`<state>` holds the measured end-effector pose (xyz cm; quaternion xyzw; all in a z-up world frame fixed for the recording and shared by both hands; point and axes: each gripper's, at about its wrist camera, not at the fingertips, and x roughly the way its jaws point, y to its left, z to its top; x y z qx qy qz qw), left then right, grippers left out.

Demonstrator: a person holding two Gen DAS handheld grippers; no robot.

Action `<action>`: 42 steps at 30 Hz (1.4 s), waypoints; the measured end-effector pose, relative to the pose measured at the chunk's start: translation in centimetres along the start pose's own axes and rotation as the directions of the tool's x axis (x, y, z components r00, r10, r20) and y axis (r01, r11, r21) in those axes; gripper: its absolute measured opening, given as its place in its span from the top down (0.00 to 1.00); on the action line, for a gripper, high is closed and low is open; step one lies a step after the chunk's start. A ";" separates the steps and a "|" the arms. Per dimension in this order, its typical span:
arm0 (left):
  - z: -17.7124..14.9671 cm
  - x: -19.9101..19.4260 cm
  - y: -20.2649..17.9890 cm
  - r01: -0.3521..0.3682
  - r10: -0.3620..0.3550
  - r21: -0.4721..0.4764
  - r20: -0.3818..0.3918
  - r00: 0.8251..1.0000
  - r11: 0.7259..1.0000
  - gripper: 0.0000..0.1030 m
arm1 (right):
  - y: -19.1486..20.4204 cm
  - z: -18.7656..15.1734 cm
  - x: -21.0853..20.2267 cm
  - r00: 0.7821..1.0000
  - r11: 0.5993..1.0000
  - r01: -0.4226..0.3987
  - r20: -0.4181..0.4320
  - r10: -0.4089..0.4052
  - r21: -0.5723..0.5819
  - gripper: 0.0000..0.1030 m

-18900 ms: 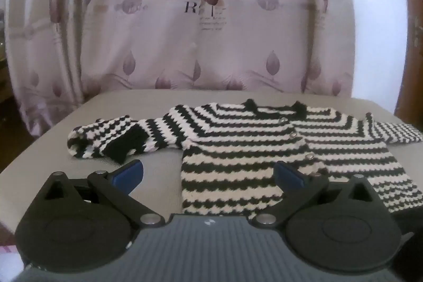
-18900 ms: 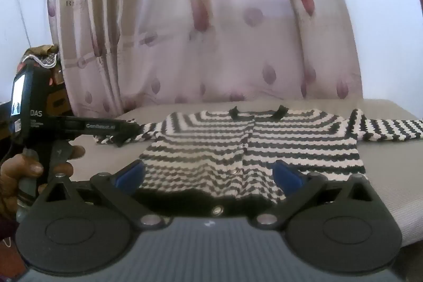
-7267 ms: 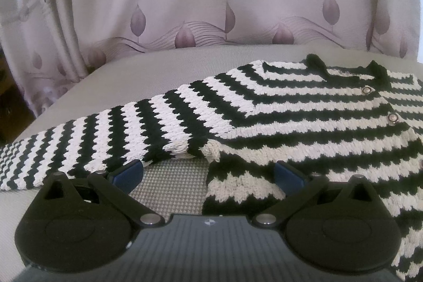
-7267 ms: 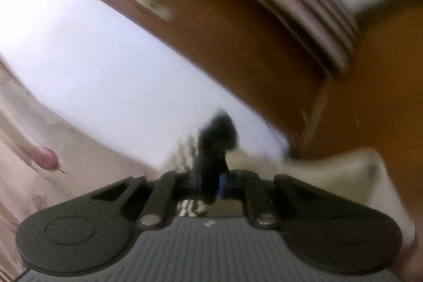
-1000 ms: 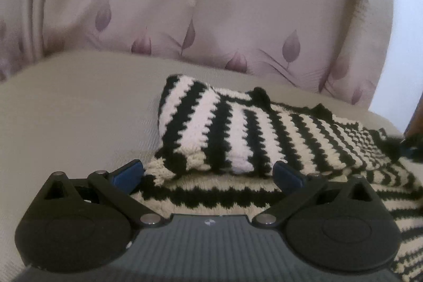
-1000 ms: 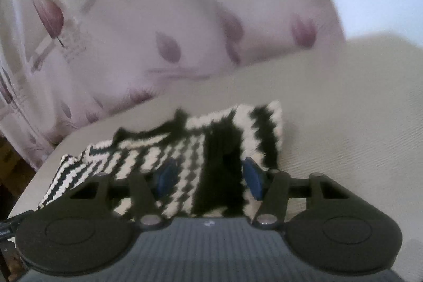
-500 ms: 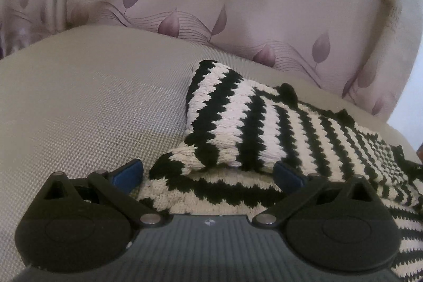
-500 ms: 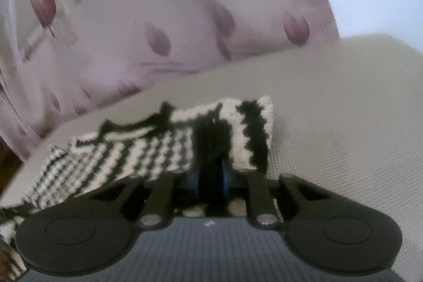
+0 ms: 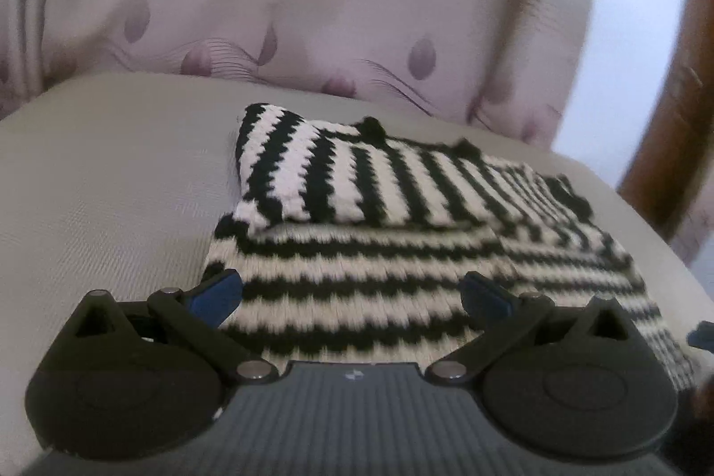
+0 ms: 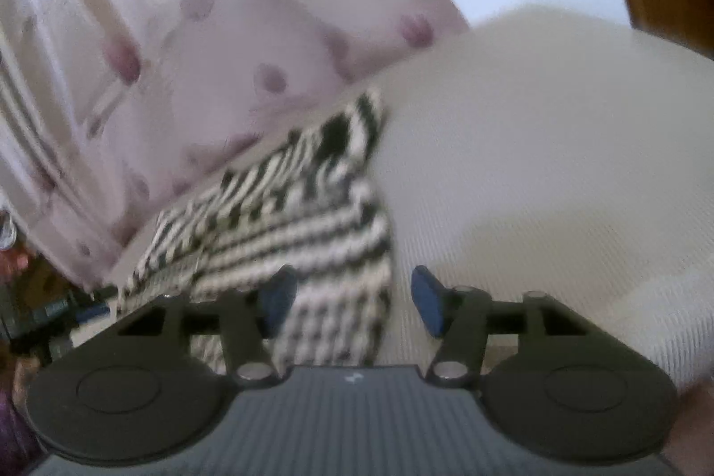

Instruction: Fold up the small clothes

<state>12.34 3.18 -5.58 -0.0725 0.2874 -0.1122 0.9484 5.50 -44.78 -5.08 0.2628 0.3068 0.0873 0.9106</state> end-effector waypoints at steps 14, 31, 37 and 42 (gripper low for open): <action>-4.9 -5.5 6.1 0.048 -0.071 -0.201 -0.108 0.992 0.978 0.09 | 3.8 -3.7 0.3 0.999 0.996 0.031 -0.040 -0.034 -0.089 0.45; -7.2 -5.9 6.0 0.170 -0.222 -0.344 -0.118 0.968 0.924 0.87 | 1.4 -5.1 -0.3 0.982 0.968 -0.179 -0.023 0.186 0.174 0.45; -6.9 -5.3 7.2 0.262 -0.327 -0.404 -0.099 0.940 0.876 0.48 | -0.1 -5.6 -0.4 0.971 0.922 -0.233 0.019 0.239 0.309 0.41; -5.9 -4.7 4.9 0.330 -0.379 -0.345 -0.084 0.921 0.879 0.06 | -1.1 -6.0 -0.2 0.958 0.871 -0.278 0.054 0.281 0.406 0.38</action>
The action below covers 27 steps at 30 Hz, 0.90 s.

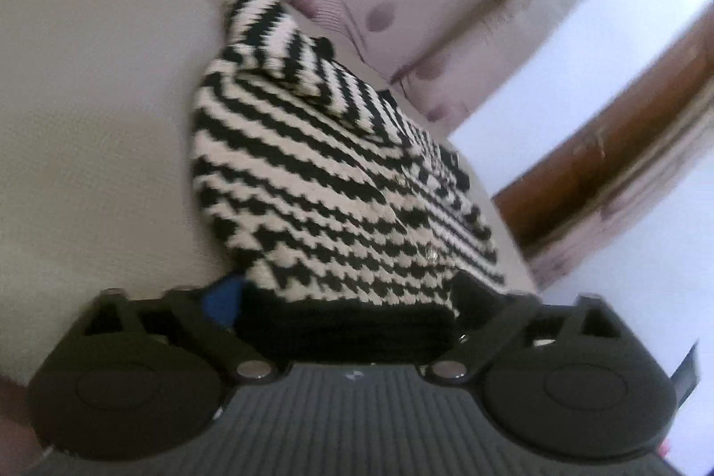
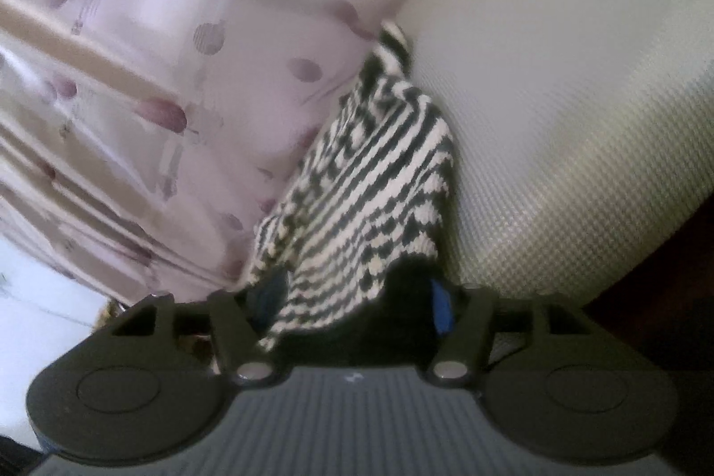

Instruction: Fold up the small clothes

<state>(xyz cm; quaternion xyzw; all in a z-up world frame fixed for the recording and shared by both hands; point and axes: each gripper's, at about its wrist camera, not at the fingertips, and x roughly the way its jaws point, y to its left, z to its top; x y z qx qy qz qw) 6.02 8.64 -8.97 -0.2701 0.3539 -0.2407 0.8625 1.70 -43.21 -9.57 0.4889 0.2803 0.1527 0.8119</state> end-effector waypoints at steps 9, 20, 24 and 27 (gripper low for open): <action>-0.5 0.8 0.8 -0.041 0.041 -0.009 -0.020 0.999 0.999 0.77 | 0.2 -0.1 0.3 1.000 1.000 -0.001 0.004 0.001 -0.024 0.41; -0.3 -1.1 0.5 -0.048 0.048 -0.009 0.044 0.998 0.999 0.80 | 1.8 0.7 0.0 0.999 0.994 0.029 0.017 -0.028 -0.103 0.90; -0.1 -1.1 0.5 -0.052 0.052 0.013 -0.003 0.999 0.999 0.71 | 1.4 1.0 -0.4 0.999 0.994 0.045 0.016 -0.043 -0.100 0.90; -0.3 -1.1 0.7 -0.078 0.078 0.009 -0.001 0.997 0.997 0.48 | 1.0 0.5 0.0 0.996 0.990 0.087 -0.004 -0.088 -0.112 0.90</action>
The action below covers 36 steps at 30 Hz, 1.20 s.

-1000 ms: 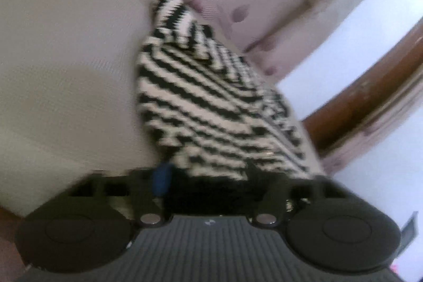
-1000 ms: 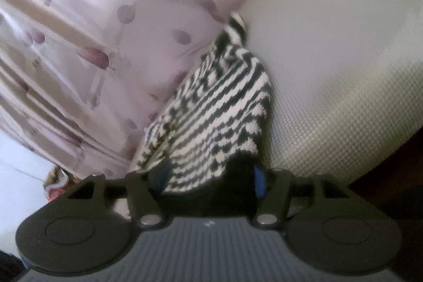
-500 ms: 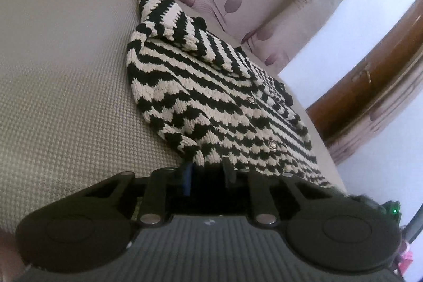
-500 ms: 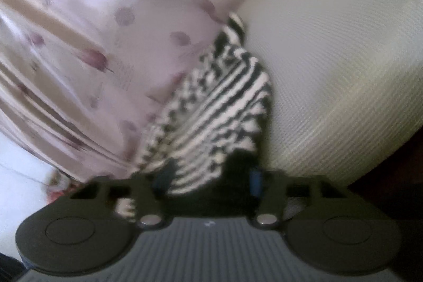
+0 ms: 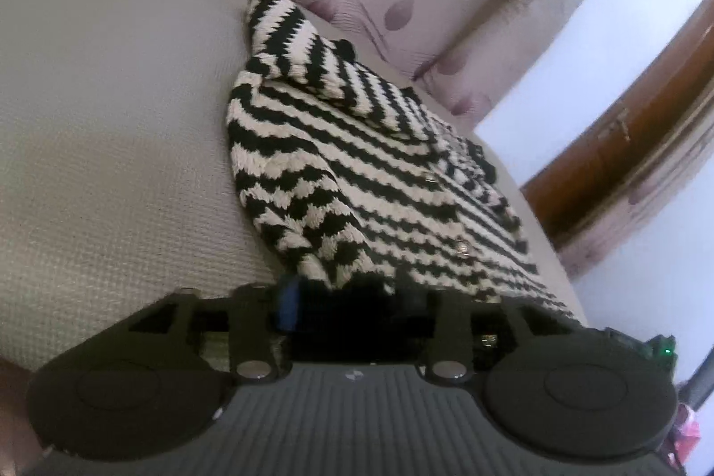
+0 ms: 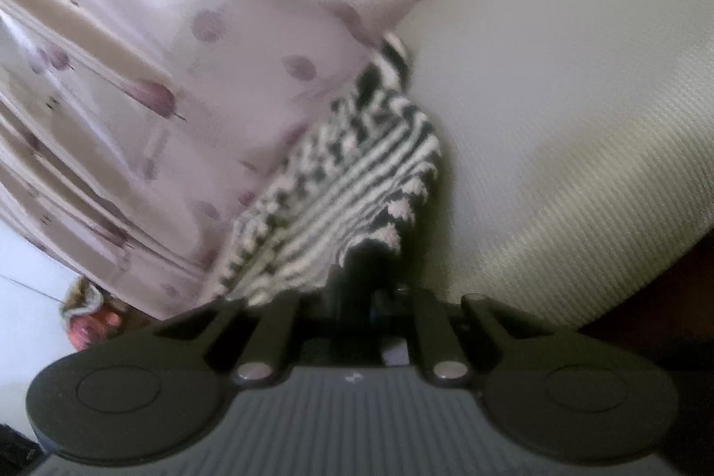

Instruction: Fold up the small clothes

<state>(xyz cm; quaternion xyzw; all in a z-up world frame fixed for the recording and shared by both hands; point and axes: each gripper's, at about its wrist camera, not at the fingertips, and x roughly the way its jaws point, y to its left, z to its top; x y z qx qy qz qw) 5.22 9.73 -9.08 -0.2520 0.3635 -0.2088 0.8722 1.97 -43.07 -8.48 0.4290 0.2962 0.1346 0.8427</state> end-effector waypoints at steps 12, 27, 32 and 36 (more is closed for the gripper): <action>-0.2 0.8 -0.7 0.037 -0.036 0.036 -0.031 0.999 0.999 0.62 | 0.1 -0.6 1.2 0.998 1.000 -0.005 -0.067 0.005 -0.001 0.84; 1.0 -1.6 -1.7 0.059 -0.062 0.021 0.148 0.987 0.998 0.78 | 1.7 1.1 0.2 0.987 0.986 -0.161 0.018 0.161 0.039 0.90; 2.4 -1.8 -3.6 0.060 -0.074 0.082 0.183 0.980 0.995 0.78 | 4.0 3.0 0.3 0.978 0.979 -0.204 0.043 0.204 -0.004 0.90; 2.8 -1.9 -4.9 0.028 -0.053 0.137 0.183 0.982 0.990 0.78 | 5.2 3.9 0.5 0.972 0.973 -0.228 0.059 0.229 -0.025 0.90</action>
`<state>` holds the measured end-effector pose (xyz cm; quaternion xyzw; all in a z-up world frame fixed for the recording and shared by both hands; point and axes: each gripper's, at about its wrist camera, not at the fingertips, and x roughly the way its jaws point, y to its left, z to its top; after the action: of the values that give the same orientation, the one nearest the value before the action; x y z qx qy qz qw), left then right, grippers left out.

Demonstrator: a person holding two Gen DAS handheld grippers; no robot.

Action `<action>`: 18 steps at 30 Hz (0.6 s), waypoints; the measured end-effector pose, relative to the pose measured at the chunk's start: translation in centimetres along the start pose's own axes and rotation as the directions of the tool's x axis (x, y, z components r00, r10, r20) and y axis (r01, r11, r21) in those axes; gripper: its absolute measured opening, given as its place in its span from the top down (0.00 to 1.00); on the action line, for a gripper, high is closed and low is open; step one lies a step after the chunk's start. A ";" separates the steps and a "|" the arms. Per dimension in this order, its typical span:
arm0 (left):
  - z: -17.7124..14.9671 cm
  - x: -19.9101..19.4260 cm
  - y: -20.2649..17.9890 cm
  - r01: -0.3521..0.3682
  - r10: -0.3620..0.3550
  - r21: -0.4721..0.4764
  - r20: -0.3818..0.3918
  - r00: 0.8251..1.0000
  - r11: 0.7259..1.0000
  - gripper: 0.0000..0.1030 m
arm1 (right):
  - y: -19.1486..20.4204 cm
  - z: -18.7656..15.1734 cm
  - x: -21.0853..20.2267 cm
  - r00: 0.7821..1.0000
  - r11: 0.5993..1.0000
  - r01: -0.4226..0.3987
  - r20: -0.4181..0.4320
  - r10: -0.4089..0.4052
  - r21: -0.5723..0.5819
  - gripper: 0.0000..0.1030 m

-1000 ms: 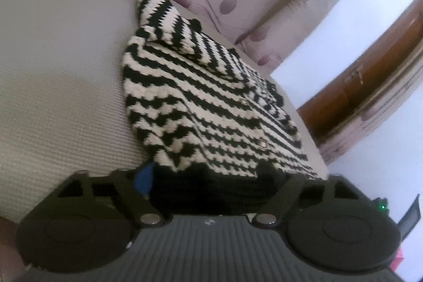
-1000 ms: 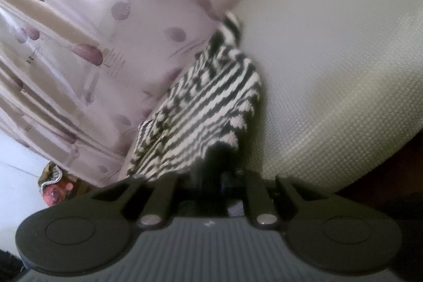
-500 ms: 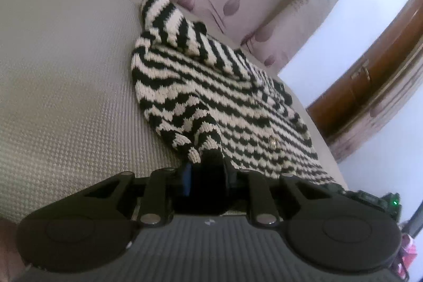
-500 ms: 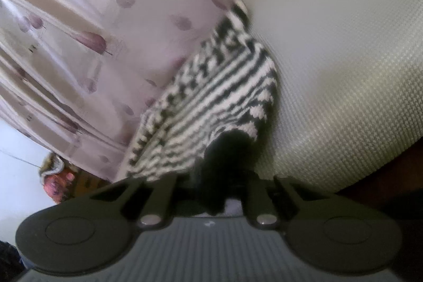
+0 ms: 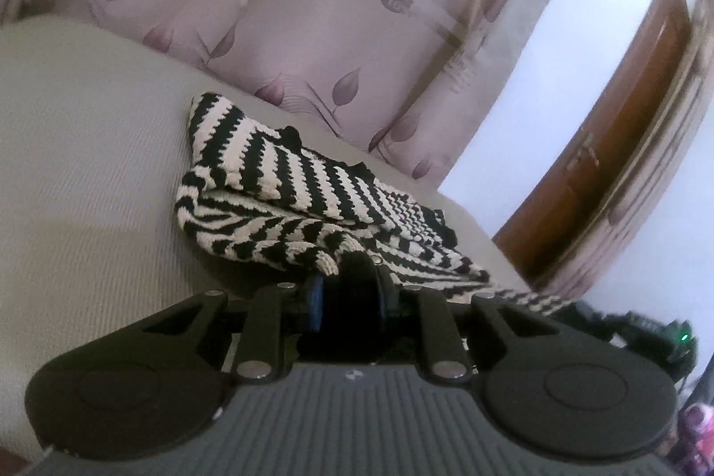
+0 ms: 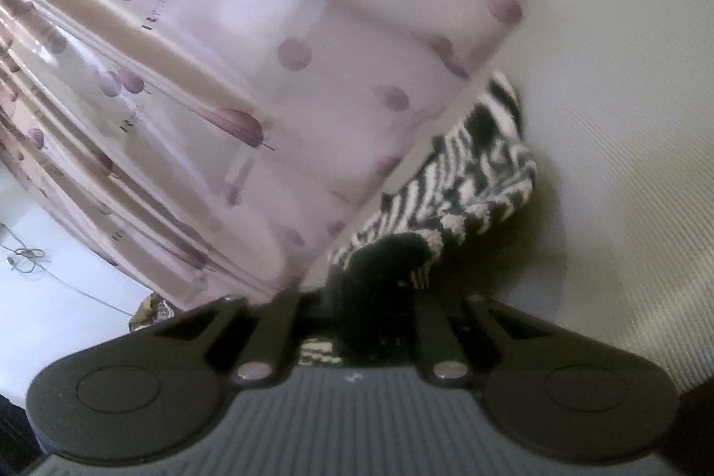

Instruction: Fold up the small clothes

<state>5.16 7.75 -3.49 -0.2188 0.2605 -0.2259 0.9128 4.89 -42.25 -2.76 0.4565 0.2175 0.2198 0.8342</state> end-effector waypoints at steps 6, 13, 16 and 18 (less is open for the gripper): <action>0.3 1.1 -1.6 -0.069 0.072 0.102 -0.029 0.997 0.992 0.78 | 0.2 -0.3 0.1 1.000 1.000 -0.001 0.003 0.001 -0.007 0.90; 1.2 2.2 -3.5 -0.140 0.147 0.197 -0.021 0.989 0.970 0.78 | 0.6 0.3 0.7 1.000 1.000 -0.006 -0.001 0.006 -0.017 0.90; 1.5 2.6 -4.0 -0.161 0.169 0.221 -0.017 0.985 0.962 0.78 | 1.0 0.8 1.0 1.000 1.000 -0.010 0.000 0.010 -0.028 0.90; 1.8 2.9 -4.3 -0.173 0.181 0.235 -0.016 0.983 0.956 0.78 | 1.1 1.0 1.2 1.000 0.999 -0.010 0.001 0.011 -0.031 0.90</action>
<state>7.10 3.27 -1.00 -0.0818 0.2678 -0.1764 0.9436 6.25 -41.77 -1.53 0.4449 0.2110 0.2272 0.8402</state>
